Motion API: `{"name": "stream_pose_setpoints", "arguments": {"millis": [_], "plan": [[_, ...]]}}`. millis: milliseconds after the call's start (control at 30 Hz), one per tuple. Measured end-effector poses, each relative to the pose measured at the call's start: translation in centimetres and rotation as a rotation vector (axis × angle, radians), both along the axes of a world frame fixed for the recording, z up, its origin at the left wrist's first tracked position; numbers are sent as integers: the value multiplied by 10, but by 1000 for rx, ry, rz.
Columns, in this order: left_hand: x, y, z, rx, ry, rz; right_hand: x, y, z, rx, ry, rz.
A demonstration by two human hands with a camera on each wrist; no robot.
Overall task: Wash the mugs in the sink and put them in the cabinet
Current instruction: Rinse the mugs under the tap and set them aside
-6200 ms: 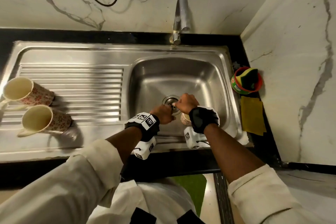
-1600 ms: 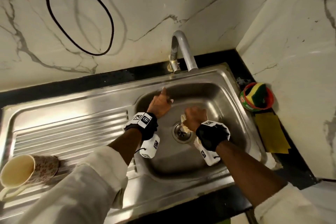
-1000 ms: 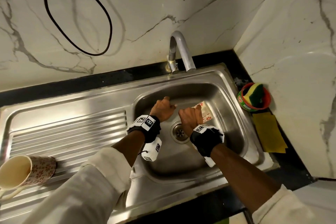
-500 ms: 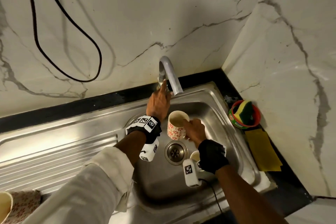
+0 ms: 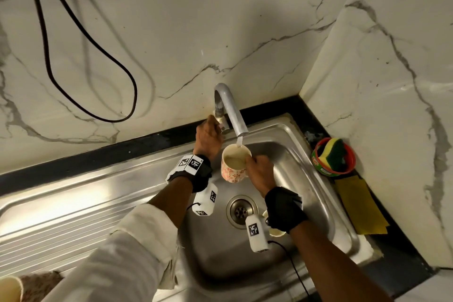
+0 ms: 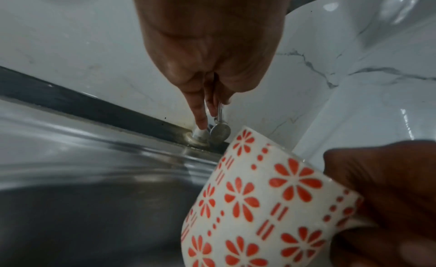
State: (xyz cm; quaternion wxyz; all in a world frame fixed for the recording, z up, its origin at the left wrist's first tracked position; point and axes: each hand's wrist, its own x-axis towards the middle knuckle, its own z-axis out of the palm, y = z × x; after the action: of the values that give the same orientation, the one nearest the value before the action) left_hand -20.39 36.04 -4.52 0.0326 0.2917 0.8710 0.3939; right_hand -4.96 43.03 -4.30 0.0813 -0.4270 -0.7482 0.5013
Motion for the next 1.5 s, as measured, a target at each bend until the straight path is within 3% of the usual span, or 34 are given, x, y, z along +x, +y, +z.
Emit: {"name": "stream_pose_setpoints", "arguments": {"millis": [100, 233, 333, 433, 533, 733, 867, 1000, 1133, 1233, 1367, 1433, 1500], "plan": [[0, -10, -7, 30, -28, 10, 3, 2, 0, 21, -31, 62], [9, -18, -11, -42, -201, 84, -1, 3, -4, 22, -55, 55], [21, -28, -22, -121, -340, 7, -4, 9, -3, -63, -119, 122], [31, -40, -29, -144, -356, -36, -11, 11, -2, 65, -170, 118], [40, -48, -28, -153, -422, -19, -13, 11, -4, 109, -219, 261], [35, -46, -24, -40, -386, 11, -3, 13, -19, 117, -273, 273], [31, -29, -11, 108, -467, -100, 2, 12, -26, 40, -215, 178], [36, -14, -7, 232, -614, -74, 5, 7, -31, 6, -175, 186], [36, -11, -4, 80, -458, -211, 18, 15, -34, -187, -46, 27], [23, -12, -2, -84, -399, -288, 26, 16, -31, -242, -1, 11], [19, -29, -14, -233, -196, -291, 29, 14, -27, -126, -32, 40], [32, -39, -30, -249, -219, -228, 35, 13, -28, -153, -41, 73], [48, -52, -46, -259, -347, -141, 43, 13, -28, -295, -7, 13]]}}
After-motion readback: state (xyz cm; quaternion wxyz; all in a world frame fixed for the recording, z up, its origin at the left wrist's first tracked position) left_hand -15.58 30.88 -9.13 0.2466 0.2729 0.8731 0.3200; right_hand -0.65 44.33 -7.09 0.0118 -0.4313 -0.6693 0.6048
